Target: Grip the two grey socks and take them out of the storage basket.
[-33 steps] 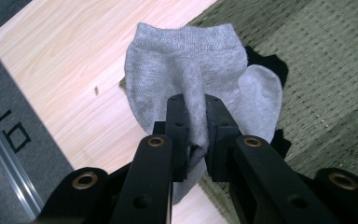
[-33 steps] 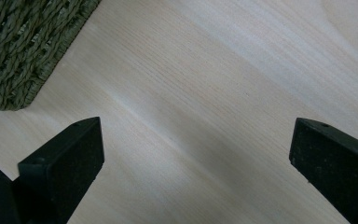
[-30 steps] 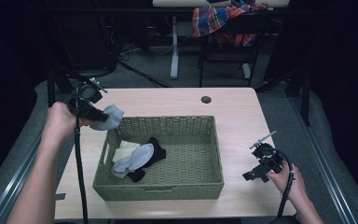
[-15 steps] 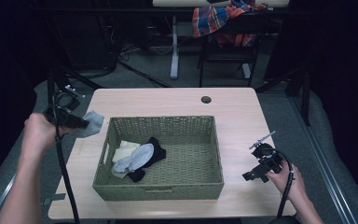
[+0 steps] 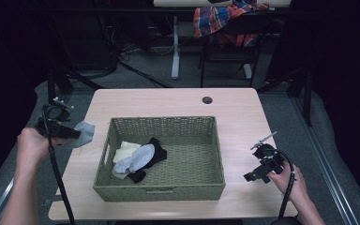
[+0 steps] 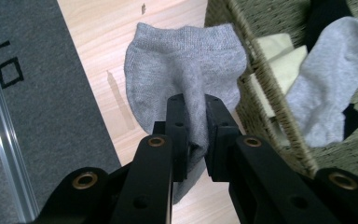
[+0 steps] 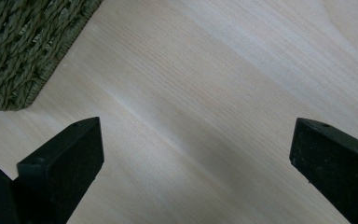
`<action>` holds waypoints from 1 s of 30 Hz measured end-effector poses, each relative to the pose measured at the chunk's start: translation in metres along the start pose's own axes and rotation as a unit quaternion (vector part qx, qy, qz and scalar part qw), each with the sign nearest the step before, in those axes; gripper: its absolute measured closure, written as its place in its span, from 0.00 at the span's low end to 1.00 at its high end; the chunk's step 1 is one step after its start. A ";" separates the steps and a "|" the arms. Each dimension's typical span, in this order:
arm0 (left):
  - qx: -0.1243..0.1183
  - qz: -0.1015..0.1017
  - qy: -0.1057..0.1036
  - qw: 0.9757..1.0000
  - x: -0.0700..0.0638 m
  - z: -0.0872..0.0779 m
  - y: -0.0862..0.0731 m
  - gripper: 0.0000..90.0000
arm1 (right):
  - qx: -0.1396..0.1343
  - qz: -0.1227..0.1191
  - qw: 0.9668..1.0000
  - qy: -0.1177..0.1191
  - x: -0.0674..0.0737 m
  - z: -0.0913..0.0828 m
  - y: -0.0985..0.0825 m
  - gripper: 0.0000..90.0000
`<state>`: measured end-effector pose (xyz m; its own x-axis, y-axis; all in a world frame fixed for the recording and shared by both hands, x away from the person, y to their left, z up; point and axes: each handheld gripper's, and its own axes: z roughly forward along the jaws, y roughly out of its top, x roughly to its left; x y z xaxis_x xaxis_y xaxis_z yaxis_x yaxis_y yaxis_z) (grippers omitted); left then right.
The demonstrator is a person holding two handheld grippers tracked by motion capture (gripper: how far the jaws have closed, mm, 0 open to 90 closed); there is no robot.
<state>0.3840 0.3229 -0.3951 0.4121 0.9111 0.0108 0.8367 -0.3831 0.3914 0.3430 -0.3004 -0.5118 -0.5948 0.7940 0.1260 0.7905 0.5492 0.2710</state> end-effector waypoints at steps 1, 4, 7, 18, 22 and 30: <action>0.001 -0.002 0.004 1.000 0.000 0.003 -0.002 0.92 | 0.001 0.001 1.000 0.000 0.000 0.000 0.000 0.03; 0.011 -0.007 0.008 1.000 0.002 0.012 -0.007 0.92 | -0.002 0.000 1.000 -0.001 0.000 0.000 0.000 0.03; 0.016 -0.013 0.008 1.000 0.004 0.022 -0.013 0.92 | 0.000 0.000 1.000 0.000 0.000 0.000 0.000 0.03; 0.024 -0.026 0.001 0.999 0.006 0.043 -0.025 0.92 | 0.000 0.002 1.000 -0.001 0.000 0.000 0.000 0.03; 0.025 -0.031 -0.002 0.999 0.006 0.050 -0.028 0.92 | 0.001 0.002 1.000 0.000 0.000 0.000 0.000 0.03; 0.033 -0.037 -0.007 0.999 0.005 0.065 -0.035 0.92 | 0.001 0.005 1.000 -0.001 0.000 0.000 0.000 0.03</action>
<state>0.3799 0.3315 -0.4685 0.3531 0.9351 -0.0289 0.8869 -0.3248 0.3285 0.3427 -0.3001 -0.5120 -0.5863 0.8001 0.1272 0.7970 0.5415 0.2677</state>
